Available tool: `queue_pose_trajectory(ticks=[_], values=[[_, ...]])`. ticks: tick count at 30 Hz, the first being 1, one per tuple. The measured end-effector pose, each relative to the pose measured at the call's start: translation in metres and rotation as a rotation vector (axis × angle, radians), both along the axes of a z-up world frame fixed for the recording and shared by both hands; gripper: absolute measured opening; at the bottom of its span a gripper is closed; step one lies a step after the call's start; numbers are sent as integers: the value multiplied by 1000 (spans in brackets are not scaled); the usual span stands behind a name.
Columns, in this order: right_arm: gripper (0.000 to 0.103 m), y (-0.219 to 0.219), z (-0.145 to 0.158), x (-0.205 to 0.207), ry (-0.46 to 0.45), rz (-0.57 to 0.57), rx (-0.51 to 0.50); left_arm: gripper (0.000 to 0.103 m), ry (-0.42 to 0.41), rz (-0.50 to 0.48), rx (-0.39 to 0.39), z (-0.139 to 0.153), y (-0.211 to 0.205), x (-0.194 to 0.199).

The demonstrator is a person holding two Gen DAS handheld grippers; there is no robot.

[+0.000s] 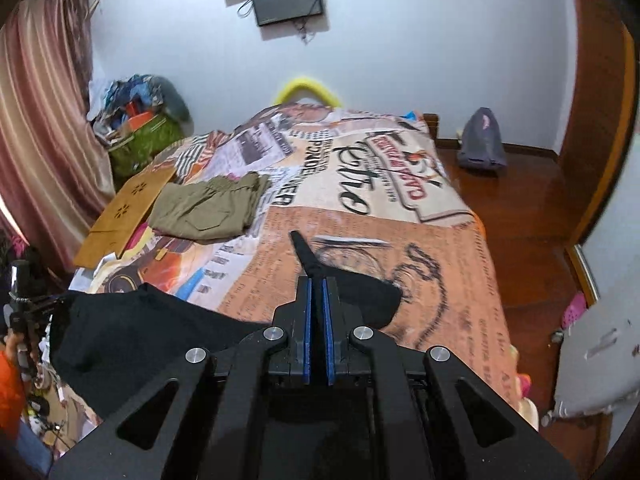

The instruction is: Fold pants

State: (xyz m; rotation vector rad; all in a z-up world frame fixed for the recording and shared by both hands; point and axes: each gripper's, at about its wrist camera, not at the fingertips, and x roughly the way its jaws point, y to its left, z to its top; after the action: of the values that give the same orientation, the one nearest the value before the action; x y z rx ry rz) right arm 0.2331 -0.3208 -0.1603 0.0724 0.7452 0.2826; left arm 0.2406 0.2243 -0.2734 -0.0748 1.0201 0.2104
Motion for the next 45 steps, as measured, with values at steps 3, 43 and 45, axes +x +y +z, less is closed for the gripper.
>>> queue_pose_trajectory(ticks=[3,43,45], values=[[5,-17,-11,-14,17,-26,-5,15,2,6,15,1,-5,-2],[30,-127,-113,-30,177,-107,54,48,-60,-409,-52,56,-279,33],[31,-128,-119,-15,192,-93,63,48,-33,-422,-58,45,-294,38]])
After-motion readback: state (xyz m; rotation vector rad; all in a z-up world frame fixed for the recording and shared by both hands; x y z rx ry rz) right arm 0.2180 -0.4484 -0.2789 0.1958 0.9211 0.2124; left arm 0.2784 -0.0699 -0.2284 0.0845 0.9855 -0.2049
